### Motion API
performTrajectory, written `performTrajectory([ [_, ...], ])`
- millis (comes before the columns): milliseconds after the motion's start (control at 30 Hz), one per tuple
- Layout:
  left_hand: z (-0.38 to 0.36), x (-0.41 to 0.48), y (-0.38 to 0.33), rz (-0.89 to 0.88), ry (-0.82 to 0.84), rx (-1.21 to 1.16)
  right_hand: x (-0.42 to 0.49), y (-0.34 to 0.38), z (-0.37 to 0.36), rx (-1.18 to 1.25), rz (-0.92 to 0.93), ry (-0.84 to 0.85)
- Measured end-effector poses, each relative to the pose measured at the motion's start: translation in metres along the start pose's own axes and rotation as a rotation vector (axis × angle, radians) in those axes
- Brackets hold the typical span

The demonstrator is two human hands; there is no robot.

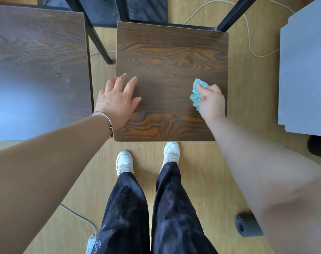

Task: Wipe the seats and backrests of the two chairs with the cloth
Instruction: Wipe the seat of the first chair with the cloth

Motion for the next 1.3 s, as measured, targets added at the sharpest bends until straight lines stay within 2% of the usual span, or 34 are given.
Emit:
performTrajectory([
  [200, 0.004, -0.02, 0.019, 0.026, -0.013, -0.01, -0.031, 0.038, -0.04, -0.037, 0.211, 0.14],
  [433, 0.005, -0.052, 0.053, 0.058, -0.011, -0.004, -0.085, 0.081, -0.094, -0.023, 0.328, 0.269],
  [567, 0.004, -0.065, 0.068, 0.067, -0.017, 0.001, -0.121, 0.103, -0.116, -0.127, 0.492, 0.384],
  [700, 0.003, -0.073, 0.078, 0.085, -0.021, -0.003, -0.152, 0.113, -0.132, -0.062, 0.526, 0.367],
  [900, 0.003, -0.082, 0.076, 0.089, -0.012, -0.012, -0.184, 0.126, -0.15, -0.158, 0.673, 0.431],
  [967, 0.006, -0.085, 0.075, 0.097, -0.014, -0.009, -0.19, 0.131, -0.151, -0.157, 0.635, 0.46],
  [1133, 0.015, -0.077, 0.073, 0.111, -0.003, 0.023, -0.16, 0.129, -0.107, 0.131, 0.441, 0.244],
  [1233, 0.019, -0.055, 0.06, 0.114, 0.008, 0.028, -0.105, 0.113, -0.062, 0.132, 0.37, 0.101],
  [1300, 0.022, -0.039, 0.045, 0.106, 0.001, 0.013, -0.062, 0.093, -0.031, 0.125, 0.254, 0.005],
])
Point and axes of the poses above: each hand's wrist, its own x-axis towards the middle knuckle, its own z-axis out of the back of the hand, y = z × x, the point moved 2 cm from there along x, towards the middle knuckle, and after that the axes turned 2 degrees about z, right-handed, at the moved point
